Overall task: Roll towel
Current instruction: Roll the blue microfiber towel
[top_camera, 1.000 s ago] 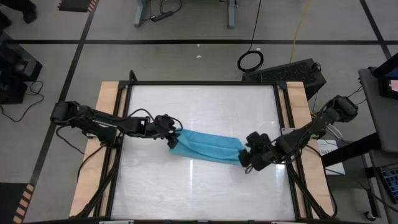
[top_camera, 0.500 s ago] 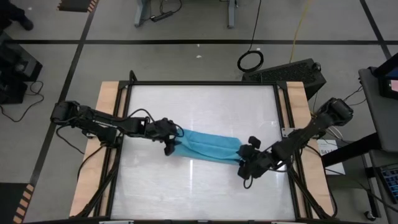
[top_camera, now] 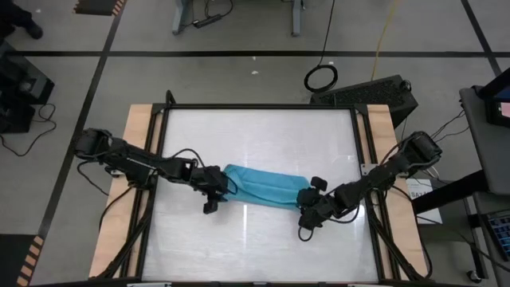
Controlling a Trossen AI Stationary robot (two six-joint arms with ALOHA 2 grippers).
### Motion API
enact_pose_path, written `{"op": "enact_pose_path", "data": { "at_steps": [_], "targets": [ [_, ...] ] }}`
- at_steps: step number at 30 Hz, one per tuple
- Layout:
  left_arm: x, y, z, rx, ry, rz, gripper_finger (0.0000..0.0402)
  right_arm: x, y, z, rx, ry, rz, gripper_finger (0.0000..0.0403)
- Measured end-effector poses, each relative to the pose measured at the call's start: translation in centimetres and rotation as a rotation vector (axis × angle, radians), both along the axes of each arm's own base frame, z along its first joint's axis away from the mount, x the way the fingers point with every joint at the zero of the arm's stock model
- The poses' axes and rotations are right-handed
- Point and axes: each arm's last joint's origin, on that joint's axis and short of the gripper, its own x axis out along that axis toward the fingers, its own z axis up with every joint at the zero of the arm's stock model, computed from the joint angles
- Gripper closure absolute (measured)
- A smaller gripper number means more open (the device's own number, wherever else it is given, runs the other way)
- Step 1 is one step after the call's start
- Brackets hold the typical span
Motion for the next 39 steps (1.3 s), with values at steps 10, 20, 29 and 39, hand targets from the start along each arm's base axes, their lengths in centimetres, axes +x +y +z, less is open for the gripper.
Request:
{"op": "enact_pose_path", "data": {
  "at_steps": [10,20,29,39],
  "targets": [
    [0.9,0.0,-3.5,-0.009,0.142,0.079,0.0249,0.6,-1.4,0.3,0.072,0.034,-0.004,0.0375],
    [0.7,0.0,-3.7,-0.006,0.161,0.078,0.0249,-0.9,-5.5,4.7,0.16,-0.018,-0.125,0.0399],
    [0.7,0.0,-3.8,0.001,0.16,0.083,0.025,-1.6,-8.9,4.9,0.25,0.064,-0.286,0.0304],
    [1.2,0.0,-3.0,-0.029,0.15,0.099,0.025,-2.2,-7.3,7.4,0.312,-0.112,-0.2,0.0208]
  ]
}}
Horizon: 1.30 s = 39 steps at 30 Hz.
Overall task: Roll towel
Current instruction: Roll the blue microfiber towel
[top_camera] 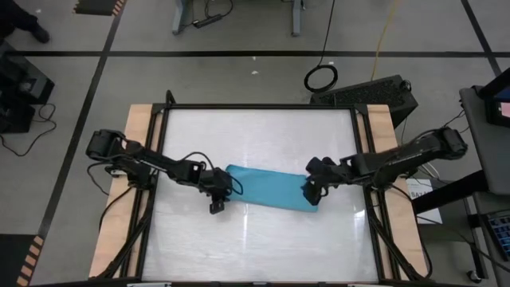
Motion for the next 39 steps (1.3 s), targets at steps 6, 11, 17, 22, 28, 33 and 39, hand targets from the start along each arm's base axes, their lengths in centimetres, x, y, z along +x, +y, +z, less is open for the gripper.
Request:
{"op": "enact_pose_path", "data": {
  "at_steps": [6,11,17,22,28,33,39],
  "targets": [
    [1.1,-0.2,2.5,-0.012,-0.071,-0.007,0.025,0.4,1.6,-1.2,-0.053,0.042,0.04,0.0229],
    [1.9,0.0,4.3,0.077,-0.149,0.004,0.025,1.4,2.5,-2.6,-0.072,0.068,0.077,0.0253],
    [2.2,1.5,3.6,0.245,-0.117,0.043,0.0249,2.7,3.4,-4.5,-0.066,0.083,0.082,0.0277],
    [2.5,3.6,2.2,0.242,-0.052,0.102,0.0249,3.6,4.2,-6.1,-0.032,0.101,0.092,0.0291],
    [2.2,5.1,0.8,0.17,0.042,0.111,0.0249,3.7,5.1,-7.8,0.003,0.161,0.082,0.0304],
    [1.9,5.5,0.7,0.127,0.082,0.141,0.0249,3.8,5.5,-8.5,0.019,0.182,0.059,0.031],
    [2.3,5.6,2.5,0.07,0.017,0.184,0.0249,3.7,5.7,-8.6,0.032,0.19,0.043,0.031]
  ]
}}
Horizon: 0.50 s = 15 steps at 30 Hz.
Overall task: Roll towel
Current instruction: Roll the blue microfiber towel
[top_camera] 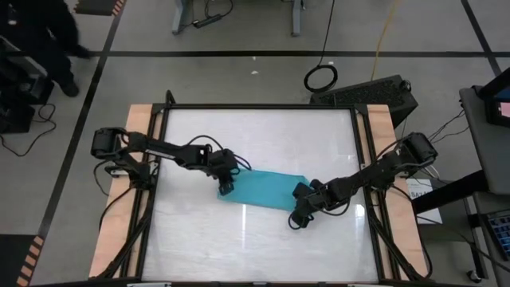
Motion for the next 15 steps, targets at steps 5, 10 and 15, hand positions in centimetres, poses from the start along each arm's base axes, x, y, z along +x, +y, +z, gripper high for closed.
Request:
{"op": "enact_pose_path", "data": {
  "at_steps": [5,10,15],
  "targets": [
    [0.6,0.2,1.5,0.059,-0.071,-0.008,0.0249,0.0,0.0,0.0,0.015,0.001,-0.009,0.031],
    [0.3,0.8,0.1,0.114,0.021,-0.012,0.0249,0.0,0.1,0.1,0.033,-0.005,-0.016,0.031],
    [-0.2,1.8,-0.7,0.18,0.104,0.053,0.0249,0.1,0.1,0.1,0.042,-0.013,-0.014,0.031]
  ]
}}
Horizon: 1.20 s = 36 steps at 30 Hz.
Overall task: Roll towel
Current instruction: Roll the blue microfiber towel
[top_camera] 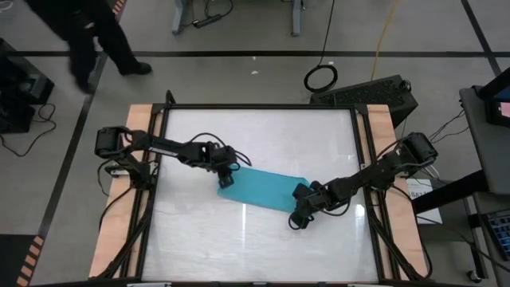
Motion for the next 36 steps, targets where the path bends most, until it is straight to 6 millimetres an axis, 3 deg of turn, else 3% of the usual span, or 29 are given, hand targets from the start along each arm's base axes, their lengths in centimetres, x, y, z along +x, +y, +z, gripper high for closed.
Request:
{"op": "enact_pose_path", "data": {
  "at_steps": [6,13,19,25,30,36],
  "targets": [
    [-0.5,1.3,-0.1,0.037,0.038,0.07,0.0249,0.0,0.0,0.0,0.001,-0.001,-0.003,0.031],
    [-0.5,1.5,0.8,-0.093,-0.001,0.082,0.0249,-0.1,0.0,0.2,0.005,-0.009,-0.005,0.031],
    [1.2,0.2,4.0,-0.097,-0.148,0.039,0.0249,-0.4,-0.3,2.3,-0.014,-0.093,0.019,0.031],
    [3.5,-3.2,5.7,-0.099,-0.357,-0.164,0.0249,-2.2,-1.7,4.8,-0.126,-0.113,-0.045,0.031],
    [4.5,-5.1,4.7,-0.092,-0.38,-0.24,0.0249,-4.2,-3.2,5.5,-0.193,-0.016,-0.166,0.031],
    [5.2,-5.5,1.5,-0.159,-0.284,-0.239,0.0249,-3.0,-3.8,5.4,-0.174,-0.052,-0.137,0.031]
  ]
}}
